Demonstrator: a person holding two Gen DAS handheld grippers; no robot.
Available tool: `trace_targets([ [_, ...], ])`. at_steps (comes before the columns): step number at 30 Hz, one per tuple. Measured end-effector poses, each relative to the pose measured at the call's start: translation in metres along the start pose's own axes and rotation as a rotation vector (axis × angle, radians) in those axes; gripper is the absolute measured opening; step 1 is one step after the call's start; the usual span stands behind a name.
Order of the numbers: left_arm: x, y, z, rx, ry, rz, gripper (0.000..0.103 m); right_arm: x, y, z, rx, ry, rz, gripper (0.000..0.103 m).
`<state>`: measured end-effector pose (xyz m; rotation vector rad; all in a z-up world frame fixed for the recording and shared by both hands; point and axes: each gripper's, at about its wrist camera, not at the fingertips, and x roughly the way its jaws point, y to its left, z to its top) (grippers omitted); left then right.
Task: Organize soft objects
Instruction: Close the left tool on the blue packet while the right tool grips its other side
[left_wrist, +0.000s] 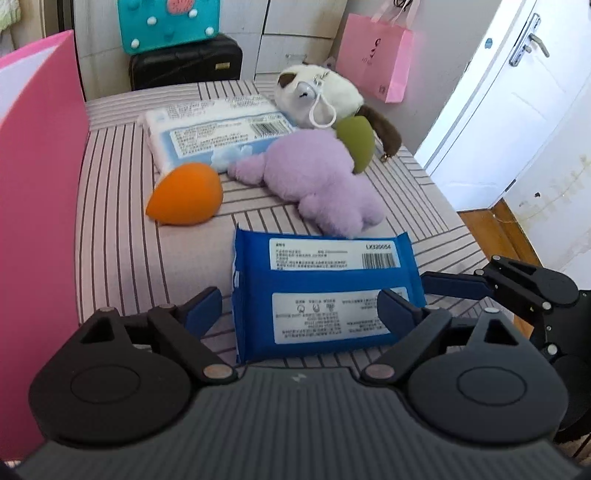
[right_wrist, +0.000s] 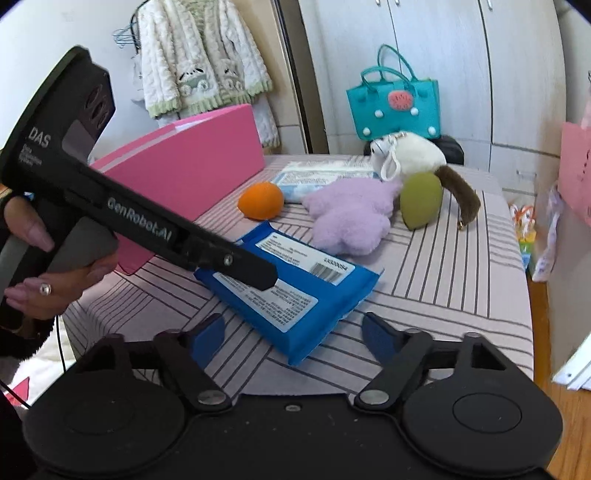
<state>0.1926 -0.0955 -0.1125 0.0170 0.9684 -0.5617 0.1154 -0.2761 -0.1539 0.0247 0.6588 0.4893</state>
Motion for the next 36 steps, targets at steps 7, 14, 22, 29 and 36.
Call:
trace_targets([
  [7, -0.006, -0.002, -0.006, 0.016, -0.018, 0.018, 0.054, 0.002, -0.006, 0.003, 0.028, 0.014, -0.016, 0.062],
  [14, -0.007, 0.003, -0.009, -0.066, -0.031, -0.01, 0.039, 0.003, -0.01, 0.004, 0.078, 0.013, -0.023, 0.061],
  [22, -0.005, -0.004, -0.011, -0.034, -0.043, 0.018, 0.041, 0.006, 0.0, 0.008, 0.103, 0.047, -0.102, 0.061],
  [29, -0.008, -0.008, -0.015, -0.042, -0.06, 0.015, 0.04, 0.005, -0.001, 0.008, 0.125, 0.046, -0.1, 0.051],
  [36, -0.015, -0.012, -0.02, -0.047, -0.039, -0.018, 0.037, 0.006, 0.003, 0.013, 0.124, 0.054, -0.103, 0.049],
])
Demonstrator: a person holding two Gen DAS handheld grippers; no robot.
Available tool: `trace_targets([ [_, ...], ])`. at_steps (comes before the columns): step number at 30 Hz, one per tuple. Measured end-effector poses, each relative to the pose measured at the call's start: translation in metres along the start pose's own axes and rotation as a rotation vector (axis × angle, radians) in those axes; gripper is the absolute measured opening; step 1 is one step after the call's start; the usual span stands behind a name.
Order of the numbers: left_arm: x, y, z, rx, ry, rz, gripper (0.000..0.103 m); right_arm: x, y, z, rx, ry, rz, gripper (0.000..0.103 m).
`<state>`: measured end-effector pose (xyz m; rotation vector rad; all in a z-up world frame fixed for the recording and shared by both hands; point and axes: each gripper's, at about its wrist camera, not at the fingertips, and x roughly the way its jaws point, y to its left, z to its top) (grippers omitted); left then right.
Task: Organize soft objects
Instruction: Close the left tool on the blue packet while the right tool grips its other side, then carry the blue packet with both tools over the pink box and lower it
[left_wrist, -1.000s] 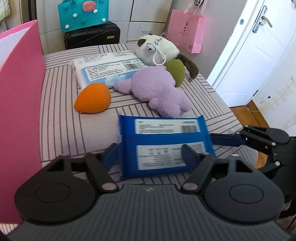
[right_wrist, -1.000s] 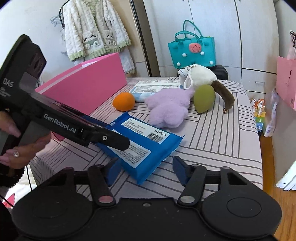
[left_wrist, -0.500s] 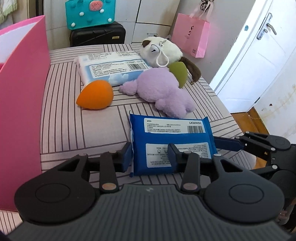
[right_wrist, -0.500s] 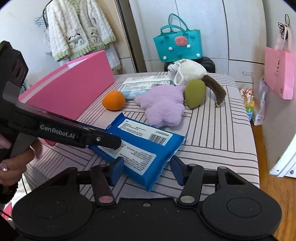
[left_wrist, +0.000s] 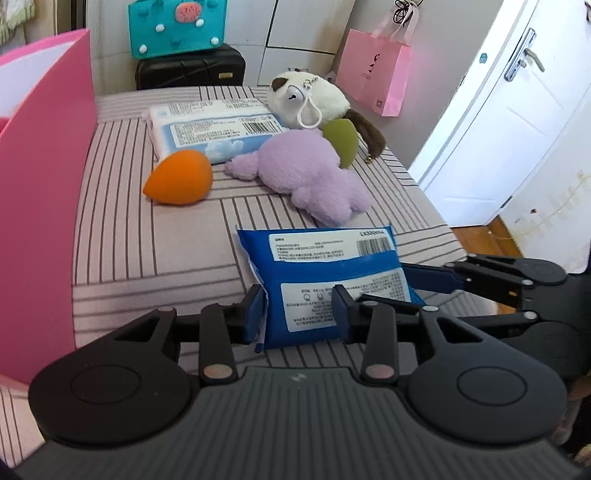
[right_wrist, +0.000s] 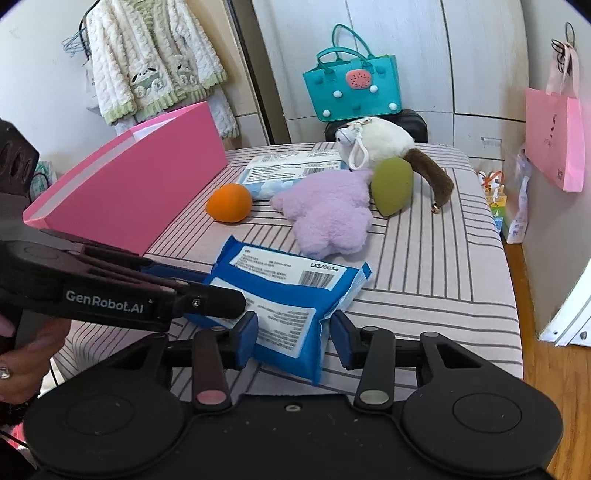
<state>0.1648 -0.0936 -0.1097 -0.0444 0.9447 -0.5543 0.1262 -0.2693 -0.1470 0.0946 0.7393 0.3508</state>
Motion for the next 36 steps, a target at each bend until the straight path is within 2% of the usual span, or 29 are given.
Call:
trace_targets([
  [6, -0.014, 0.001, -0.007, -0.014, 0.007, -0.042, 0.038, -0.002, 0.009, 0.004, -0.049, 0.025, -0.016, 0.049],
  [11, -0.028, 0.003, -0.011, -0.035, 0.057, -0.107, 0.033, -0.012, 0.009, 0.006, -0.05, 0.057, 0.011, 0.05],
  [13, -0.034, 0.003, -0.014, -0.03, 0.067, -0.11, 0.032, -0.017, 0.009, 0.007, -0.042, 0.072, 0.033, 0.051],
  [23, -0.081, 0.0, -0.025, -0.005, 0.055, -0.101, 0.031, -0.045, 0.029, 0.012, -0.072, 0.14, 0.122, 0.051],
  [29, -0.102, 0.003, -0.034, 0.007, 0.034, -0.043, 0.031, -0.063, 0.053, 0.018, -0.142, 0.164, 0.172, 0.051],
  [36, -0.136, 0.011, -0.043, 0.006, 0.0, -0.031, 0.031, -0.078, 0.091, 0.023, -0.26, 0.159, 0.167, 0.053],
])
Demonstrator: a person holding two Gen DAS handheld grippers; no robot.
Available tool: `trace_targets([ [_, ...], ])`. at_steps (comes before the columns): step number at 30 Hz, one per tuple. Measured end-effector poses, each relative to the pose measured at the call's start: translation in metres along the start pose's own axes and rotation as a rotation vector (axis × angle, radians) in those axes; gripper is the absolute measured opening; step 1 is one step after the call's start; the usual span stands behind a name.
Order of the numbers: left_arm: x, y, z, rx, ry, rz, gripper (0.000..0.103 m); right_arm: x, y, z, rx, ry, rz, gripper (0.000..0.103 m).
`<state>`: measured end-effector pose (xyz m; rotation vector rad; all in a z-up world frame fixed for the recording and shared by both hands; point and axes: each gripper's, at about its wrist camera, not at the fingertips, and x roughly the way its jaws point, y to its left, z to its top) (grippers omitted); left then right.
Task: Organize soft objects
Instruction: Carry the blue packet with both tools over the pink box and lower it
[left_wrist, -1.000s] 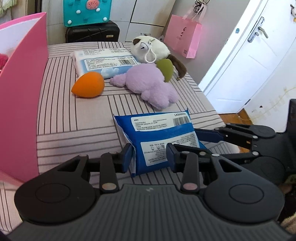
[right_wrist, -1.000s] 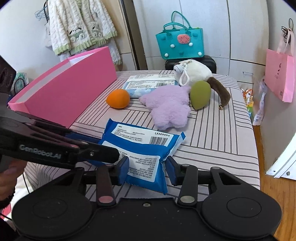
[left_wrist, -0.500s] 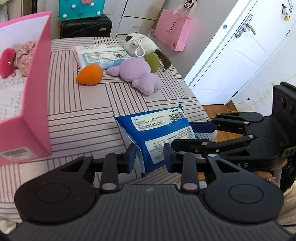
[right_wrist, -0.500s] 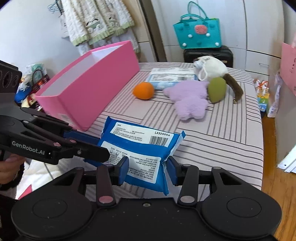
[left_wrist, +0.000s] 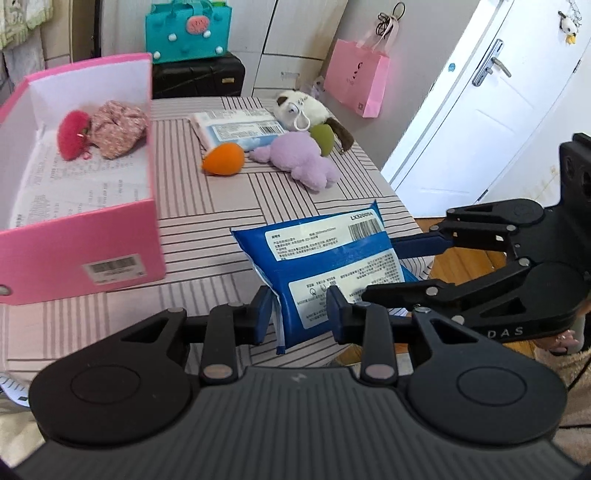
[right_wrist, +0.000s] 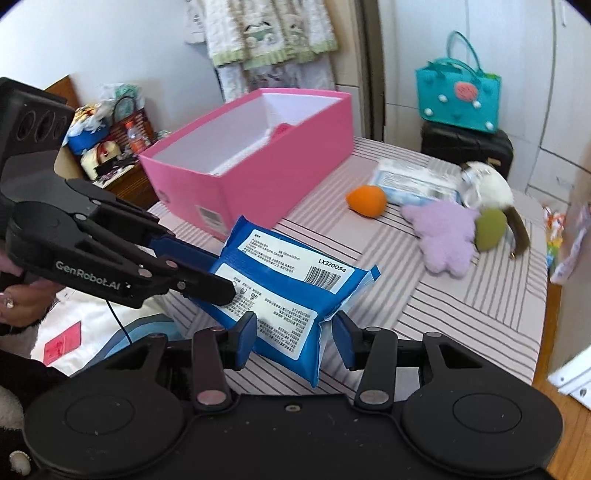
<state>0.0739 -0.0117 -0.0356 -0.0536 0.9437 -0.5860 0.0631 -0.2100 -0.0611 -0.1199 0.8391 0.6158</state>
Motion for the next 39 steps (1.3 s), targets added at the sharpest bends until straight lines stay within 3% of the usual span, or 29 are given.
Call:
trace_targets([
  [10, -0.05, 0.018, 0.001, 0.044, -0.093, 0.034, 0.031, -0.004, 0.03, 0.033, -0.092, -0.057, 0.039, 0.054],
  [17, -0.071, 0.04, 0.017, 0.012, -0.152, 0.052, 0.031, -0.002, 0.048, 0.063, -0.172, -0.124, 0.034, 0.054],
  [20, -0.076, 0.051, 0.026, -0.004, -0.195, 0.084, 0.031, -0.001, 0.048, 0.08, -0.179, -0.154, 0.053, 0.051],
  [25, -0.084, 0.081, 0.046, -0.072, -0.245, 0.122, 0.031, 0.011, 0.042, 0.116, -0.176, -0.182, 0.074, 0.036],
  [27, -0.083, 0.094, 0.054, -0.094, -0.266, 0.162, 0.031, 0.019, 0.039, 0.129, -0.176, -0.183, 0.086, 0.029],
  [33, -0.064, 0.132, 0.076, -0.152, -0.279, 0.243, 0.031, 0.058, 0.038, 0.171, -0.188, -0.144, 0.116, 0.028],
  [39, -0.025, 0.171, 0.092, -0.234, -0.202, 0.294, 0.031, 0.112, 0.036, 0.203, -0.187, -0.082, 0.102, 0.028],
])
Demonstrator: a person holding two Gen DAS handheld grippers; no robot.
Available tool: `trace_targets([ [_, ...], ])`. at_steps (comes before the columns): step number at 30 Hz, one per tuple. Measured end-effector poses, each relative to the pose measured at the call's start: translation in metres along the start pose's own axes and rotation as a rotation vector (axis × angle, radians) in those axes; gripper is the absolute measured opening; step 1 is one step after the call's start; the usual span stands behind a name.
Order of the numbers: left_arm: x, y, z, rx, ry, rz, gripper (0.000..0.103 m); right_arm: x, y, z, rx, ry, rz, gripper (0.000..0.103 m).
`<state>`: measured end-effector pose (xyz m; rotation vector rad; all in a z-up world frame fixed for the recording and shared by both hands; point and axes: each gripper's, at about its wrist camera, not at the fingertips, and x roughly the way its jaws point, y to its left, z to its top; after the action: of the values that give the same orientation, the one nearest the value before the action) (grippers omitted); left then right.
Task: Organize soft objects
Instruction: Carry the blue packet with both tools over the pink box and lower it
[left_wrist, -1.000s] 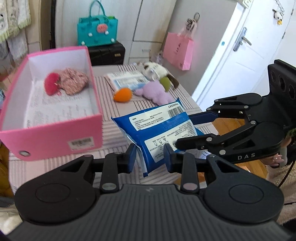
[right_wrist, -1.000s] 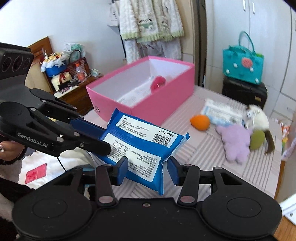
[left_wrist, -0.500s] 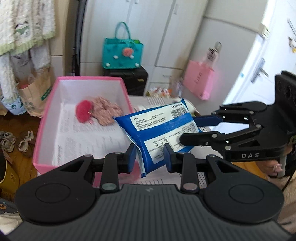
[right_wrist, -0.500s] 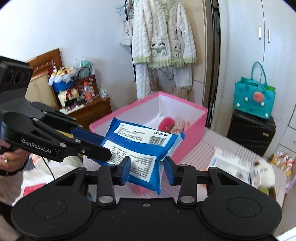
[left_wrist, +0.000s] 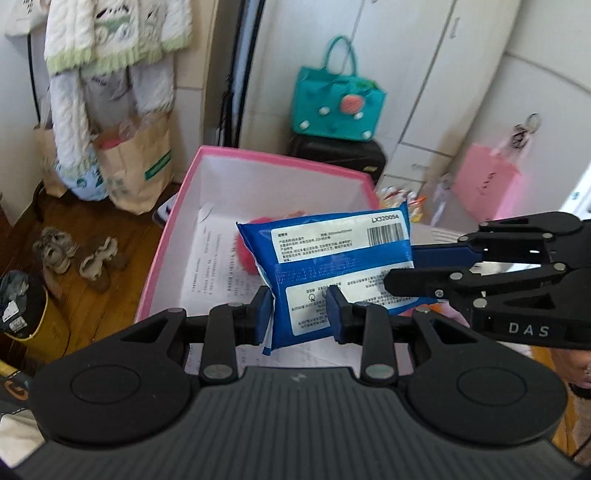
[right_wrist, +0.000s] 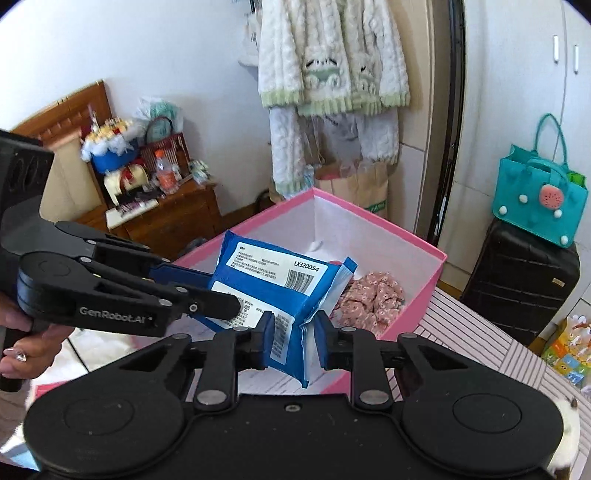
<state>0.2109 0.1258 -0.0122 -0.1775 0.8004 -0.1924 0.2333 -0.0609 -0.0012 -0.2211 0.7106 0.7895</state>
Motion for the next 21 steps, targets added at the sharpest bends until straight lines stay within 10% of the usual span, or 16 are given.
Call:
trace_targets([
  [21, 0.075, 0.018, 0.024, 0.023, 0.296, -0.024, 0.031, 0.074, -0.016, 0.015, 0.009, 0.272, -0.036, 0.032],
])
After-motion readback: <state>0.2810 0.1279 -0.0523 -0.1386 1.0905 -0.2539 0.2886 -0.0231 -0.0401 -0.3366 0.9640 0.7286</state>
